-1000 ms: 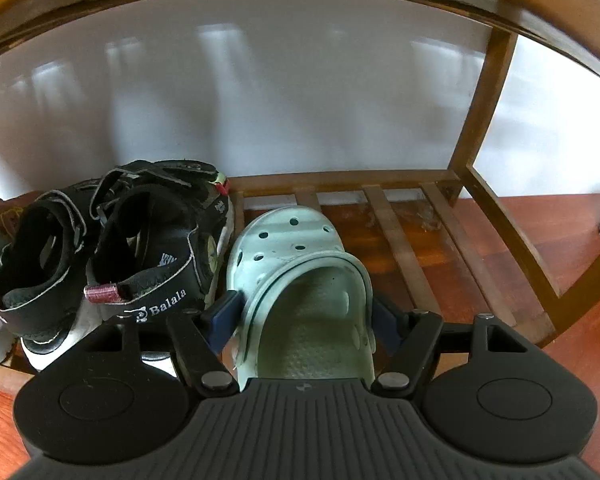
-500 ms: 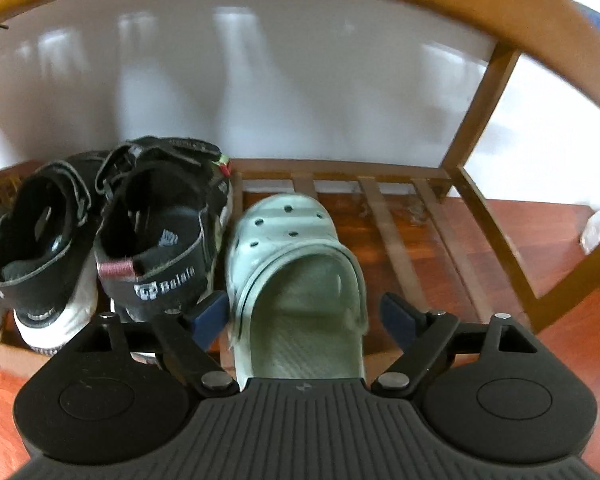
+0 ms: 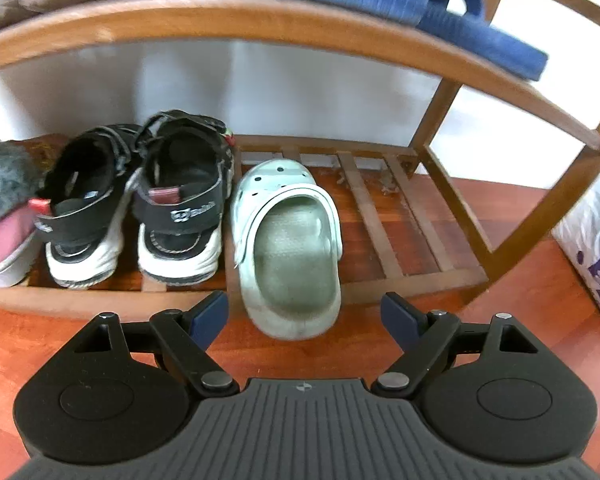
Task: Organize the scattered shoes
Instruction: 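Release the clog beside the black sandals and withdraw the left tool, then carry the held clog to the bottom shelf beside the other clog with the right tool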
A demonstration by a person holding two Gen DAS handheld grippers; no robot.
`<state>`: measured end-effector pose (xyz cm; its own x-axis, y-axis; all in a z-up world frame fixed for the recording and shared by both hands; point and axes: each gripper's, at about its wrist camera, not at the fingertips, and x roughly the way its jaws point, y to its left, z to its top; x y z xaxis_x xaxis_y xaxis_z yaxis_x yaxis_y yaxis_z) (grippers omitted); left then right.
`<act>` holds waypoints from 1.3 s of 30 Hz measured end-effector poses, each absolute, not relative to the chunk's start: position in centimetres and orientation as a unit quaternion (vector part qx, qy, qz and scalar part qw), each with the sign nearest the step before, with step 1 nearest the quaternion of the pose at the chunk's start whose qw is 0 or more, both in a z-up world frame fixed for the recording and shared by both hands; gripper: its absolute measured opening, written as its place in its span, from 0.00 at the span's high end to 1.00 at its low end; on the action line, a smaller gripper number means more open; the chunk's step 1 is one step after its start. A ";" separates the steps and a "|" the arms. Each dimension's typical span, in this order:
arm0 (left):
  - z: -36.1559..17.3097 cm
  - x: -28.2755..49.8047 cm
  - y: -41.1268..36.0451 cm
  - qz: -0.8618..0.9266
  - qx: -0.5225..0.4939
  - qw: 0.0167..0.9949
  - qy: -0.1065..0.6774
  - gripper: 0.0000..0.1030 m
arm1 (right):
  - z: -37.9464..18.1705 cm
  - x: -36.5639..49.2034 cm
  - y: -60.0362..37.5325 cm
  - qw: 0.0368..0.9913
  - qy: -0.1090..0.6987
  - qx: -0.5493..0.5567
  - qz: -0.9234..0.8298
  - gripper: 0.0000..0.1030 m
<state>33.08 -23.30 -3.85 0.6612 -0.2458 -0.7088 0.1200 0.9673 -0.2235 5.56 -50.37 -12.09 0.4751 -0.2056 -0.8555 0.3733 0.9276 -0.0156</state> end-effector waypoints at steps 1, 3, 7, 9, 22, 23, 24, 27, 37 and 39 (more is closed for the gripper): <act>-3.6 32.6 -23.0 -0.102 -0.080 0.907 0.400 0.18 | -12.2 5.5 -50.3 0.855 0.483 0.085 -0.169 0.26; -3.1 31.2 -22.4 -0.107 -0.084 0.905 0.403 0.18 | -12.4 5.5 -50.3 0.856 0.482 0.081 -0.167 0.26; -2.3 28.7 -21.4 -0.114 -0.089 0.901 0.408 0.18 | -12.6 5.4 -50.3 0.861 0.476 0.074 -0.165 0.30; -2.1 27.2 -20.4 -0.118 -0.092 0.898 0.413 0.18 | -12.6 5.3 -50.2 0.862 0.474 0.074 -0.164 0.32; -2.5 20.3 -15.8 -0.094 -0.085 0.896 0.425 0.18 | -10.2 8.4 -48.3 0.878 0.460 0.063 -0.115 0.34; -2.5 19.8 -15.5 -0.090 -0.086 0.896 0.425 0.18 | -9.8 9.2 -48.1 0.880 0.460 0.059 -0.106 0.34; -2.4 19.3 -15.3 -0.085 -0.087 0.897 0.425 0.18 | -9.4 10.1 -47.8 0.882 0.459 0.054 -0.096 0.34; -2.2 18.3 -14.8 -0.068 -0.092 0.898 0.424 0.18 | -8.6 12.3 -47.3 0.887 0.454 0.041 -0.070 0.34; -1.9 16.0 -14.1 -0.022 -0.113 0.898 0.424 0.18 | -5.9 21.2 -45.2 0.900 0.437 0.000 0.007 0.34; -1.9 15.5 -14.2 -0.023 -0.114 0.899 0.421 0.18 | -5.4 22.6 -44.8 0.902 0.432 -0.005 0.016 0.34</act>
